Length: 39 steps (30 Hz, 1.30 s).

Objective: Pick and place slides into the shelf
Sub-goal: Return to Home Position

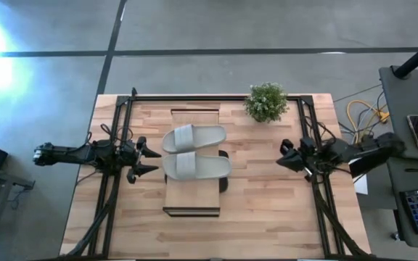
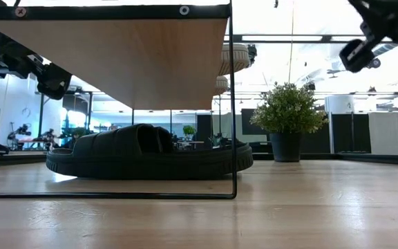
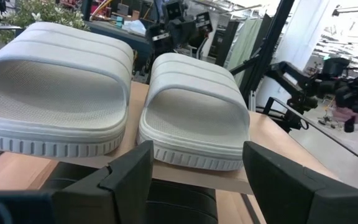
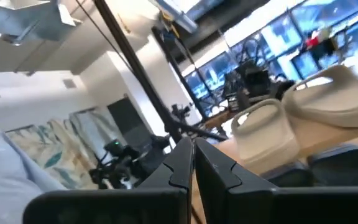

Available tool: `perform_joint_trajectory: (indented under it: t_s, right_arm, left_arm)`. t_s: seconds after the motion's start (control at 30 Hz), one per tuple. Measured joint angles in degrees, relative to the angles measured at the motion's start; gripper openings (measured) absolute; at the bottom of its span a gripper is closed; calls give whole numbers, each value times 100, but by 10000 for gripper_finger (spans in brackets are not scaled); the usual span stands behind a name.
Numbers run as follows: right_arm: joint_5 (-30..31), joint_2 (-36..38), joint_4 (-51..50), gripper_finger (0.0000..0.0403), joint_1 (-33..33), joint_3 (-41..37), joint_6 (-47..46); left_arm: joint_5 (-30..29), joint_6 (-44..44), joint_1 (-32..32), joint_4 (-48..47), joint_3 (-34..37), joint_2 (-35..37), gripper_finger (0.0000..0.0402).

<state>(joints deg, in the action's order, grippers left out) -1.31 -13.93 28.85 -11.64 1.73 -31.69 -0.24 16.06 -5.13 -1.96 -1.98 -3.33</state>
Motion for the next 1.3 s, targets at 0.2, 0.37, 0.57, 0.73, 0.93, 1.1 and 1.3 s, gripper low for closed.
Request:
perform_joint_trajectory:
  t_s: [0.2, 0.37, 0.57, 0.73, 0.93, 1.1, 1.3]
  right_arm:
    - [433, 1050, -1473, 11, 92, -113, 178]
    - [916, 1385, -2485, 11, 92, -110, 174]
    - [892, 1119, -2731, 11, 91, -111, 178]
    - [891, 929, -2738, 11, 90, -109, 178]
    - [891, 817, -2736, 11, 90, -111, 177]
    - [891, 816, -2738, 11, 90, -111, 178]
    - [891, 815, -2736, 11, 90, -111, 178]
  left_arm:
    - [4, 0, 0, 0, 0, 2, 233]
    - [1, 1, 0, 0, 0, 0, 233]
    - [1, -1, 0, 8, 0, -2, 233]
    - [1, 0, 0, -4, 0, 2, 233]
    - [-1, 1, 0, 4, 0, 2, 233]
    - [-1, -1, 0, 2, 0, 0, 233]
    - [-1, -1, 0, 2, 0, 2, 233]
